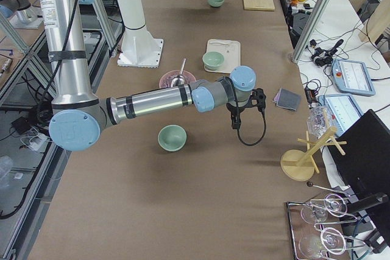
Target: Stack green bowls together
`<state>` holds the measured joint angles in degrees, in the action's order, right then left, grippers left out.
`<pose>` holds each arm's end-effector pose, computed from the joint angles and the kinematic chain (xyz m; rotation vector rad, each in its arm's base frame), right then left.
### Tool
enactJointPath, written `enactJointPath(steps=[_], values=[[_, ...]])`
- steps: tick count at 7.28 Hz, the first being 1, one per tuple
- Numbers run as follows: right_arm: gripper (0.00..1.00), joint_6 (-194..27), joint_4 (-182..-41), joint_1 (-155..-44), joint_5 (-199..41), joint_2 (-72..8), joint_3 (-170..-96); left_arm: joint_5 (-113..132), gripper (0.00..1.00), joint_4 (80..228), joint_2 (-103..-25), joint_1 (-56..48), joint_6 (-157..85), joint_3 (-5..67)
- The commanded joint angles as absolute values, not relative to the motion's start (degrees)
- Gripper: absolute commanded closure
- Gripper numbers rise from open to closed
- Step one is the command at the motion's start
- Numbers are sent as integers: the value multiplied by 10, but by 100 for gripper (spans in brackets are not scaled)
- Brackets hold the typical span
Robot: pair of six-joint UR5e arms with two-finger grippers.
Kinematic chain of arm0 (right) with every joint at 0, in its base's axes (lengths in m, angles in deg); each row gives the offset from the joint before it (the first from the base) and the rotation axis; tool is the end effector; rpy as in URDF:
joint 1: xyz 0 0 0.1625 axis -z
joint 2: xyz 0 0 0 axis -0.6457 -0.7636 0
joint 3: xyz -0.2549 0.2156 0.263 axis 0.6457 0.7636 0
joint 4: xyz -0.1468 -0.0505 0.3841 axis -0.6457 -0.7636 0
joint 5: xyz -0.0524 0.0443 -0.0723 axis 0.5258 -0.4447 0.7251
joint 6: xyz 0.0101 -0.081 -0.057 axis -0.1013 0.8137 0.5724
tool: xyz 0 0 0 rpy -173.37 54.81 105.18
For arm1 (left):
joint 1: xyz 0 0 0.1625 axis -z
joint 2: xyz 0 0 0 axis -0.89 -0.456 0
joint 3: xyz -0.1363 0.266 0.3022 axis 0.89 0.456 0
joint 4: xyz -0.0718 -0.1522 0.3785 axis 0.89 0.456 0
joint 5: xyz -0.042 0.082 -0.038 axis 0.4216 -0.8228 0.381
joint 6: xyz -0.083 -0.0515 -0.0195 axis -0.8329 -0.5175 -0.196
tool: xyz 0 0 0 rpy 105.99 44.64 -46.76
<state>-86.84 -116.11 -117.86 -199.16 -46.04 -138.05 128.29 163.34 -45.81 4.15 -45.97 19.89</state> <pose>-0.0626 -0.5376 0.5100 0.0936 -0.9752 -0.0575 0.1484 -0.4944 0.6615 0.0482 0.9668 0.1788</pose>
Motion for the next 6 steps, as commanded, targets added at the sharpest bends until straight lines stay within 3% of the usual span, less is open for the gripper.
enactJointPath(steps=[1, 6], values=[[0, -870, -1161, -1177, -1991, -461, -1380, 1288, 96, 1655, -441, 43, -461, 202], [0, -869, -1161, -1177, -1992, -462, -1382, 1419, 100, 1648, -480, 83, -583, 233]])
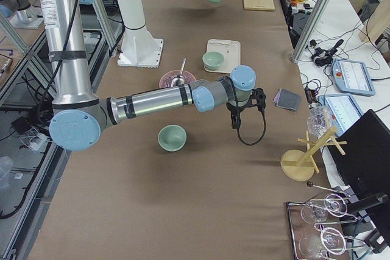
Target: Stack green bowls together
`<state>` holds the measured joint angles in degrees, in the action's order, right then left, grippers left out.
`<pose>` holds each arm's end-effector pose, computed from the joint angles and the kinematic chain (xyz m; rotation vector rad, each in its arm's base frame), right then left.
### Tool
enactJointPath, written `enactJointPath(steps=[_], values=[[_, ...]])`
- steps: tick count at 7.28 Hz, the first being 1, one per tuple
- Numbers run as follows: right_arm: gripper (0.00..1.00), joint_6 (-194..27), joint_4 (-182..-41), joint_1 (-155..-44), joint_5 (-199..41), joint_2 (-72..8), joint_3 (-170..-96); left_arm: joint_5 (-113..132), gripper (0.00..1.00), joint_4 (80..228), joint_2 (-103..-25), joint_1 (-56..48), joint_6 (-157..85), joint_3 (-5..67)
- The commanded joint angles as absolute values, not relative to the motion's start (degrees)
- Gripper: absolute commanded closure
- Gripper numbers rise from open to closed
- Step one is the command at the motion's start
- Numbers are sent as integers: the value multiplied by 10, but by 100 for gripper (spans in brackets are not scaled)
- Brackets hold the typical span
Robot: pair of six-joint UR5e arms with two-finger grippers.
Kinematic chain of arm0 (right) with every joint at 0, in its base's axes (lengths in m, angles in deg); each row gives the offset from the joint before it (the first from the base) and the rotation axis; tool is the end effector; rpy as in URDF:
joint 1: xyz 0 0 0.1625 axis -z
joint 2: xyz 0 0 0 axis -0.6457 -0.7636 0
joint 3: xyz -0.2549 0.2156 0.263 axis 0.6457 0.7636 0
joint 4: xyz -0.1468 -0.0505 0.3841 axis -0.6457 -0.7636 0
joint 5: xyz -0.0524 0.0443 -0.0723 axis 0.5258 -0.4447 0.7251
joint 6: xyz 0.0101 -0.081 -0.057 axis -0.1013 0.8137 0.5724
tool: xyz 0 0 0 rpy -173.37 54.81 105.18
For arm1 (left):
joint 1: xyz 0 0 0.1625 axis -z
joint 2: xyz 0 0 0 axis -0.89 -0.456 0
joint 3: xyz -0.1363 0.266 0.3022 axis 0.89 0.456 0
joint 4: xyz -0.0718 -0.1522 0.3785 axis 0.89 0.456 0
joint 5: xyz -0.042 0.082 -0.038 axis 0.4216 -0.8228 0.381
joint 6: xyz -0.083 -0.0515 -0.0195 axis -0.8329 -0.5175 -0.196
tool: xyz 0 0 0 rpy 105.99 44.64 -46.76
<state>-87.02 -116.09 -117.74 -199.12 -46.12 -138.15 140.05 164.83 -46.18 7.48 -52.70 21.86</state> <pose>-0.0636 -0.5369 0.5099 0.0919 -0.9749 -0.0567 0.1290 -0.4955 0.6231 -0.0249 1.1589 0.1083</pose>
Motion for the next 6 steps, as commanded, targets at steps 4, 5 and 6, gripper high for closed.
enactJointPath(steps=[4, 5, 6], values=[[0, -894, -986, -1141, -2000, -599, -1384, 1417, 100, 1648, -613, 81, -826, 239], [0, -934, -956, -1134, -2001, -632, -1383, 1409, 100, 1648, -645, 68, -887, 238], [0, -953, -914, -1125, -2000, -664, -1383, 1381, 100, 1648, -666, 47, -932, 243]])
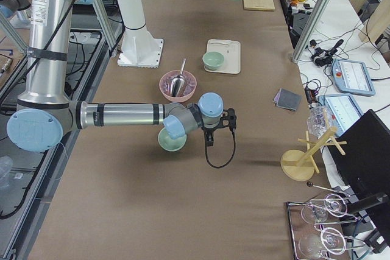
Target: Stack green bowls together
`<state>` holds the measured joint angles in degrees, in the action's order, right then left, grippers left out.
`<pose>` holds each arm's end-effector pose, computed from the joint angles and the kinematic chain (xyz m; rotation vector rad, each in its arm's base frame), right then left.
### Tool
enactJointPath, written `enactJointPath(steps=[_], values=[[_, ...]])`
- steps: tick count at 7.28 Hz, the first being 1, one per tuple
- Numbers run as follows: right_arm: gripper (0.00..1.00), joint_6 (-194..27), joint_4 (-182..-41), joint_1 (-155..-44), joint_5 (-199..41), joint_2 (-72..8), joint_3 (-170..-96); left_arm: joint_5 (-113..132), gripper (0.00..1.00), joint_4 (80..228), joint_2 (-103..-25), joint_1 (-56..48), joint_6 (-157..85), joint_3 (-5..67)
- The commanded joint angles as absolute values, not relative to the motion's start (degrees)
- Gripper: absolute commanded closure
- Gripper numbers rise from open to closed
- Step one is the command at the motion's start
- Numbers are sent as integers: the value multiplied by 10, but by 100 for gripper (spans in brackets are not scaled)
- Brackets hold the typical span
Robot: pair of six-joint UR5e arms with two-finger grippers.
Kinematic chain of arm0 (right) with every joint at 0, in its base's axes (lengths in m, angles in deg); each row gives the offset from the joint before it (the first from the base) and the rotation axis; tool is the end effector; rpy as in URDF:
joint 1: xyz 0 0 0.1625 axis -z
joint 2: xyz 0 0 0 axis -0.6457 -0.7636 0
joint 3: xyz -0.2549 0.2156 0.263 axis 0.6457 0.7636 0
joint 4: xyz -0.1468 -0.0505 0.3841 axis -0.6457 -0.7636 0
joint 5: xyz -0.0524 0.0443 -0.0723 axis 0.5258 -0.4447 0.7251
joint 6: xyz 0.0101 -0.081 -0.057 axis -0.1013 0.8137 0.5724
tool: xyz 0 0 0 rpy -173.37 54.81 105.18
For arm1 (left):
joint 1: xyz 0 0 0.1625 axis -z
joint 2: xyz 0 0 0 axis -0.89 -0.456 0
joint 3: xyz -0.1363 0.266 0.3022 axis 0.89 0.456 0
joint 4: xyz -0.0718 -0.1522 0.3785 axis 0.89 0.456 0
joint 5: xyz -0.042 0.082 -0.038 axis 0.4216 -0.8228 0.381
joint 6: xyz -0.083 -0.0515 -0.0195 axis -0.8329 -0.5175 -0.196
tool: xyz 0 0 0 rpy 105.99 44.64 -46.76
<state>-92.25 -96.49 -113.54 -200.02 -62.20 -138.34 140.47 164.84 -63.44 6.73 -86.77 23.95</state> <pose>-0.0728 -0.4275 0.6042 0.0623 -1.0100 -0.0745 0.1737 -0.5955 0.4329 -0.1238 1.2672 -0.2015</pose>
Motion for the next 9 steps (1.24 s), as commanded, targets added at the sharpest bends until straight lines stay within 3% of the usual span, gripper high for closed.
enactJointPath(steps=[1, 4, 7, 9], values=[[0, -957, -903, -1116, -2000, -689, -1380, 1344, 100, 1648, -692, 10, -978, 243], [0, -955, -902, -1105, -2000, -715, -1378, 1224, 100, 1648, -770, -113, -1106, 238], [1, -954, -902, -1067, -1999, -715, -1374, 1224, 100, 1648, -798, -118, -1142, 239], [11, -954, -902, -1050, -1999, -715, -1358, 1224, 100, 1648, -820, -131, -1154, 238]])
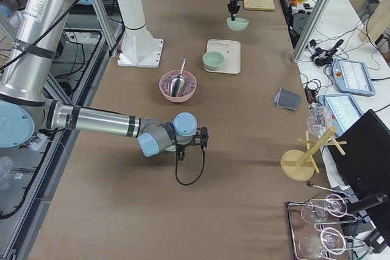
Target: Stack green bowls together
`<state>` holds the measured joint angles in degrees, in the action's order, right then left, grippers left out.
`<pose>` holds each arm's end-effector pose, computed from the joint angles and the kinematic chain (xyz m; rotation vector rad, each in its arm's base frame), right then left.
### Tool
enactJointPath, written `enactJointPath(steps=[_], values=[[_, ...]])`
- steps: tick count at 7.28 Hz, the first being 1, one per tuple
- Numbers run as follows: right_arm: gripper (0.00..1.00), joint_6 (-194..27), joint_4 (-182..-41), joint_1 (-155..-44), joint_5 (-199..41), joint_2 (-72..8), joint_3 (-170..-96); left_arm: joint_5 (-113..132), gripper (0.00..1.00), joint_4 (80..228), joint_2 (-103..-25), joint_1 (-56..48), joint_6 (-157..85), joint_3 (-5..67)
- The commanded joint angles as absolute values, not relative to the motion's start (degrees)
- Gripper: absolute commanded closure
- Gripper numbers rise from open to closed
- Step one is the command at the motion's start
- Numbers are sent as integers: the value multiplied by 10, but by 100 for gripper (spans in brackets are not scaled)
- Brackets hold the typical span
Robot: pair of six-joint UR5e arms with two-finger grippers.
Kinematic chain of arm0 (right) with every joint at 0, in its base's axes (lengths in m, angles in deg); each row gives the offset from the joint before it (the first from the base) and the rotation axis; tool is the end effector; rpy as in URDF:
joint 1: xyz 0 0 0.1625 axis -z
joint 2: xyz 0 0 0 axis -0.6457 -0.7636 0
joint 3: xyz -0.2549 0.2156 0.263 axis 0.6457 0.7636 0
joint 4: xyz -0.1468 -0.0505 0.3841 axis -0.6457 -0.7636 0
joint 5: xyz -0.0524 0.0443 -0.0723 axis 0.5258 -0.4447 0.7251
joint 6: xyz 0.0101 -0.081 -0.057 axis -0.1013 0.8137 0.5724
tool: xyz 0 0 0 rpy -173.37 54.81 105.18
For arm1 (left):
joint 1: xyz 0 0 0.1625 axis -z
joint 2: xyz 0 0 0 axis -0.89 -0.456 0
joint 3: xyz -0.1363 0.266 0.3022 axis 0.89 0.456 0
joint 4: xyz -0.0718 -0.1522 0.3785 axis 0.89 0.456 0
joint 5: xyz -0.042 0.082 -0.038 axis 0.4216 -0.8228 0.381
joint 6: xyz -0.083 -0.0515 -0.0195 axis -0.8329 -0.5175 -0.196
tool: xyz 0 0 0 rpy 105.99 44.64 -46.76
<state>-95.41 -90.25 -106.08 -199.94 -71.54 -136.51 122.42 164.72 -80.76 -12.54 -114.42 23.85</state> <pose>-0.0956 -0.3430 0.6718 -0.1045 -0.9811 -0.1021 0.3949 -0.5754 0.2472 -0.1852 1.2828 -0.3441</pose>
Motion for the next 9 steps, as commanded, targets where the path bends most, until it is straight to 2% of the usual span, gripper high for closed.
enactJointPath(steps=[1, 2, 3, 4, 7, 9], values=[[20, -950, -902, -1044, -1999, -715, -1356, 1224, 100, 1648, -826, -132, -1169, 238], [25, -949, -902, -1034, -1999, -715, -1356, 1224, 100, 1648, -826, -132, -1169, 238], [35, -950, -889, -1029, -1999, -723, -1356, 1224, 100, 1648, -825, -132, -1168, 238], [54, -949, -885, -1026, -1994, -730, -1356, 1224, 100, 1648, -826, -132, -1169, 239], [100, -900, -881, -1027, -1992, -740, -1348, 1224, 100, 1648, -825, -132, -1166, 235], [100, -873, -858, -1029, -1997, -739, -1325, 1224, 100, 1648, -826, -131, -1167, 236]])
